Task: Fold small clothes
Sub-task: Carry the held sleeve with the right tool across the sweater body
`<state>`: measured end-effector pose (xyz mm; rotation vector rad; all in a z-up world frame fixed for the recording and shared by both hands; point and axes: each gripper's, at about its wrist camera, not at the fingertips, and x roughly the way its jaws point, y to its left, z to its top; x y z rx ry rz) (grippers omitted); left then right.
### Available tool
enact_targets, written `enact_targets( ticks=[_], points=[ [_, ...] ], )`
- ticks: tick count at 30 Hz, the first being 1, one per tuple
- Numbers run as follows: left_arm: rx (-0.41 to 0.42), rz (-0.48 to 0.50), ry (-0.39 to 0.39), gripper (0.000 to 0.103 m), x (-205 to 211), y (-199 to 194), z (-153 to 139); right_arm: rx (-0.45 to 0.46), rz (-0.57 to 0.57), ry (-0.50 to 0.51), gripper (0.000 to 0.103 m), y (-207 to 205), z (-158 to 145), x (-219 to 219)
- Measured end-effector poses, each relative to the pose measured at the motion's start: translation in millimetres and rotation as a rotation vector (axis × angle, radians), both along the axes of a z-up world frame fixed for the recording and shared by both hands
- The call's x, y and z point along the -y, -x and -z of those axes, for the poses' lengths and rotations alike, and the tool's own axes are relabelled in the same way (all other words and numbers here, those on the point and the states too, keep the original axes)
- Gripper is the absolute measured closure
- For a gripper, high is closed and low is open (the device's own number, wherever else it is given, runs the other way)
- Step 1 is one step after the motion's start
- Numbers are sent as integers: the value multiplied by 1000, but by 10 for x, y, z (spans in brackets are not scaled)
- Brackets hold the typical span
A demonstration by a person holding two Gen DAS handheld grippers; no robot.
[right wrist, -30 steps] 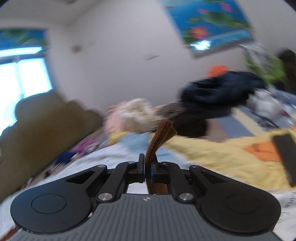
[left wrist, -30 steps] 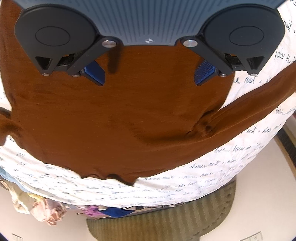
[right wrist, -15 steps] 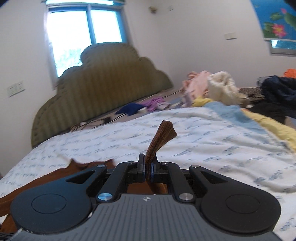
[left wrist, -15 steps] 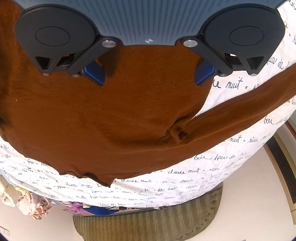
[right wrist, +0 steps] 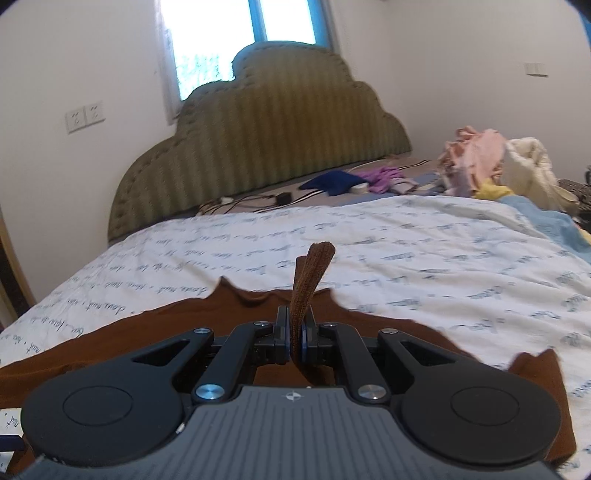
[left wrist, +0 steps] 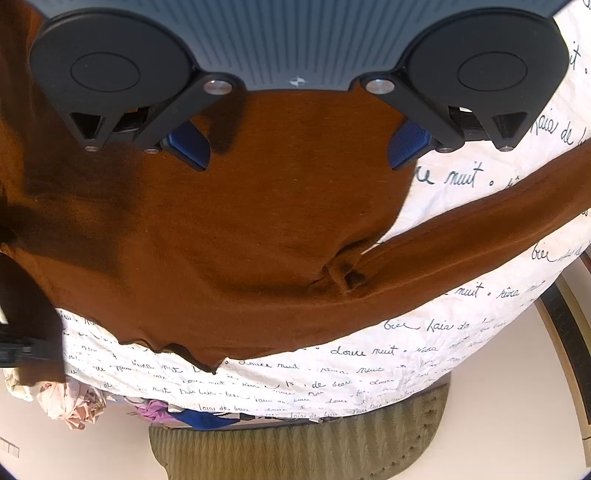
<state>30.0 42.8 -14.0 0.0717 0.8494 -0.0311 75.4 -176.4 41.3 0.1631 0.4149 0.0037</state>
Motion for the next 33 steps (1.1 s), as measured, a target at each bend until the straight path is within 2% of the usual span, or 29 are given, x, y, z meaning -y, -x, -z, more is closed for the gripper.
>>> enact_targets(
  ticks=[10,16,24,29,33],
  points=[
    [11,11,115,0,-263,97,-164,-61,-61,28,91,-370,179,-551],
    [-31,20,200,0,-367,85,-198,-89,-91,46,91,-555,252,-809],
    [-5,-29,148,0,-458,100,-202,-106,-143,65,91,-783,291,-1144],
    [18,-38,150,0,-542,124,-265,-120,-199,87,91,-880,326,-1423],
    [44,-39,129,0,-544,153,-320,-181,-265,89,90,-949,417,-1595]
  ],
)
